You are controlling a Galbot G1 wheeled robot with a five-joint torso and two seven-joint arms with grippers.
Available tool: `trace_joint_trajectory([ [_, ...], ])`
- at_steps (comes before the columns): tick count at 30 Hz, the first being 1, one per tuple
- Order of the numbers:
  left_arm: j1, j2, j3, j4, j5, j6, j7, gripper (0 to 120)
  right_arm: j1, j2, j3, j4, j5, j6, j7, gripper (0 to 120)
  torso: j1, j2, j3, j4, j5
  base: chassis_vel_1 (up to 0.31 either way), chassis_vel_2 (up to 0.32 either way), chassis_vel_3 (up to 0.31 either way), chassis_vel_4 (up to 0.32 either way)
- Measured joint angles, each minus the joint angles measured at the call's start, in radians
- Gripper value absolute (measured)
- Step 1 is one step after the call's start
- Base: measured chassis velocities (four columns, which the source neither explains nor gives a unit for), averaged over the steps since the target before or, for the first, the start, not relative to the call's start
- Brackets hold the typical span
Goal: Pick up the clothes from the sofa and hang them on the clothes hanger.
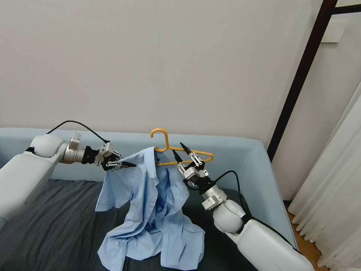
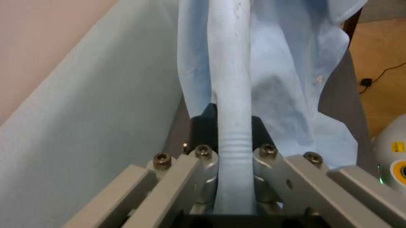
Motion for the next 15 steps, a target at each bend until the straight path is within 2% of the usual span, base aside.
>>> trace_joint_trajectory([
  [1,0.0,0.0,0.0,0.0,0.0,0.0,0.0,2,0.0,0.0,0.0,0.0,0.0,0.0,0.0,56,0.0,0.0,0.0,0.0,0.0,0.0,0.0,0.0,0.0],
  [3,0.0,-0.004,-0.004,0.011,0.0,-0.001,-0.001,2,-0.013,-0.004,-0.002,0.016,0.041,0.018,-0.016,67,0.0,0.0,0.0,0.0,0.0002,0.0,0.0,0.0,0.0],
  [8,0.001,-0.008,-0.01,0.023,-0.001,-0.002,-0.008,2,-0.029,-0.007,0.006,0.011,0.054,0.07,-0.045,84,0.0,0.0,0.0,0.0,0.0004,0.0,0.0,0.0,0.0],
  [11,-0.001,-0.007,-0.017,0.032,-0.007,-0.002,-0.014,2,-0.052,-0.024,-0.008,0.025,0.218,0.104,-0.139,96,0.0,0.0,0.0,0.0,0.0001,0.0,0.0,0.0,0.0],
  [12,-0.001,-0.007,-0.017,0.032,-0.007,-0.002,-0.014,2,-0.052,-0.024,-0.008,0.025,0.218,0.104,-0.139,96,0.0,0.0,0.0,0.0,0.0001,0.0,0.0,0.0,0.0],
  [15,-0.007,0.0,-0.024,0.035,-0.013,-0.002,-0.017,2,-0.088,-0.044,-0.049,0.05,0.523,0.067,-0.193,100,0.0,0.0,0.0,-0.0001,0.0004,0.0,0.0,0.0,0.0],
])
